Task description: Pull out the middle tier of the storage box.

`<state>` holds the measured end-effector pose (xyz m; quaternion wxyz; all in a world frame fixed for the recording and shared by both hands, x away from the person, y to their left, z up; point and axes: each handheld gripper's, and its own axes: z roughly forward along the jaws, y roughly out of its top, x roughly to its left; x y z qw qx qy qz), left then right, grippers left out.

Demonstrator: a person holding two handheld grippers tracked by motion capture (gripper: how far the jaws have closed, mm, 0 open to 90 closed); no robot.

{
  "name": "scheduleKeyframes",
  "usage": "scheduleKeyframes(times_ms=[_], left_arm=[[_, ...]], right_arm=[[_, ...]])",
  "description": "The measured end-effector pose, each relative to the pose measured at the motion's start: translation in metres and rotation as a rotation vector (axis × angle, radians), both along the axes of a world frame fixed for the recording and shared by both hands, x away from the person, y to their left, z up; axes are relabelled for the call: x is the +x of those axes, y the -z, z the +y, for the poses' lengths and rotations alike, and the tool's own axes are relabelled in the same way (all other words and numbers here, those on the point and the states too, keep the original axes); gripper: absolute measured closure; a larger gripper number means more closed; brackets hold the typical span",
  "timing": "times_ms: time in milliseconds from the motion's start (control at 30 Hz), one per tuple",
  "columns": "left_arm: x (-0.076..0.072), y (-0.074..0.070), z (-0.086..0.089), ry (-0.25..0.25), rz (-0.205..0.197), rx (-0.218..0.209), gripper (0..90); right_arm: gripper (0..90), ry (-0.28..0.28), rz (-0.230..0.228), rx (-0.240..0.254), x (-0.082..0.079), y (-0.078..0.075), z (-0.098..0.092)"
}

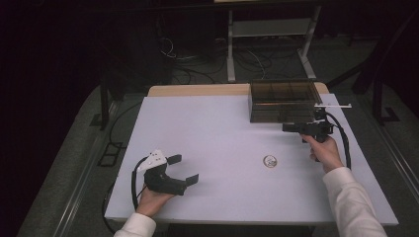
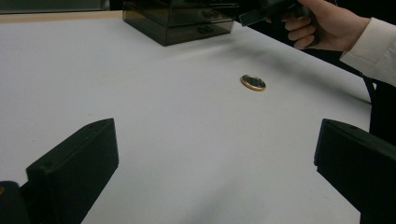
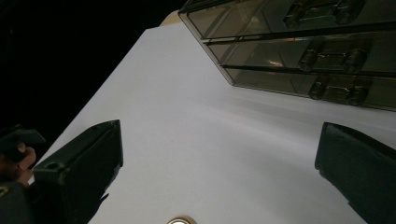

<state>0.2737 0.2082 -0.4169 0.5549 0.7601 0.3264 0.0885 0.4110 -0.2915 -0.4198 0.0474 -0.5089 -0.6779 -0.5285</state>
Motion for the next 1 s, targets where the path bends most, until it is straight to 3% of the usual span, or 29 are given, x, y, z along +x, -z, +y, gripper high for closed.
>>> scheduleKeyframes(times_ms=[100,200,367,500,733,1000], left_arm=[[0.000,0.000,0.000,0.000,0.000,0.000,0.0],[0.000,0.000,0.000,0.001,0.000,0.001,0.0],[0.000,0.000,0.000,0.000,-0.001,0.001,0.0],[0.000,0.000,0.000,0.000,-0.001,0.001,0.0],[0.000,0.000,0.000,0.002,-0.001,0.000,0.0],[0.000,0.000,0.000,0.002,0.000,0.000,0.0]], right_arm=[[0.4,0.012,0.030,0.040,0.002,0.003,0.000],[0.4,0.023,0.039,0.052,0.003,0.005,-0.001],[0.4,0.053,0.059,0.115,0.006,0.008,-0.003],[0.4,0.062,0.067,0.128,0.007,0.009,-0.003],[0.4,0.094,0.094,0.215,0.010,0.012,-0.004],[0.4,0.131,0.129,0.257,0.014,0.017,-0.005]])
